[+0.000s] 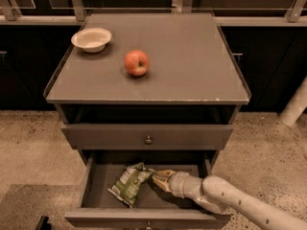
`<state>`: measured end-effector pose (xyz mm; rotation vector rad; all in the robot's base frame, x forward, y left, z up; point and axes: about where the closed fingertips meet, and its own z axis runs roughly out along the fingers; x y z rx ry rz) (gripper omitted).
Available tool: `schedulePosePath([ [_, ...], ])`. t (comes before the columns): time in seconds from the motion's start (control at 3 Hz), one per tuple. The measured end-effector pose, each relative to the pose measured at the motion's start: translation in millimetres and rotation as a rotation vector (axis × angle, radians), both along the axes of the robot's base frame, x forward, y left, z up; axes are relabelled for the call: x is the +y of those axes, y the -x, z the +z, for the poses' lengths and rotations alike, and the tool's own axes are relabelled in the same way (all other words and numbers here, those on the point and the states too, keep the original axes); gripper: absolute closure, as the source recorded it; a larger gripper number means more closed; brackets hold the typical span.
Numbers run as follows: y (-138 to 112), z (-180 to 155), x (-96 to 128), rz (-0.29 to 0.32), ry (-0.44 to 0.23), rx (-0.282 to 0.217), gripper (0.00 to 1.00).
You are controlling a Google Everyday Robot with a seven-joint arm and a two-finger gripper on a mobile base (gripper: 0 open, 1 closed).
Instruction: Pick green jalapeno chip bag from middle drawer and place on counter
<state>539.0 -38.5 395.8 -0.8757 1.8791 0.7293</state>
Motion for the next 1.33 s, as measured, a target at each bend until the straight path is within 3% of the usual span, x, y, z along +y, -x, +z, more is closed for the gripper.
schedulePosePath([
  [0.33, 0, 0, 0, 0.000, 0.000, 0.000, 0.83],
  [0.67, 0, 0, 0, 0.000, 0.000, 0.000, 1.00],
  [1.0, 4, 5, -1, 0.005, 0.013, 0.009, 1.00],
  [1.33, 22, 23, -21, -0.036, 0.067, 0.057, 1.00],
])
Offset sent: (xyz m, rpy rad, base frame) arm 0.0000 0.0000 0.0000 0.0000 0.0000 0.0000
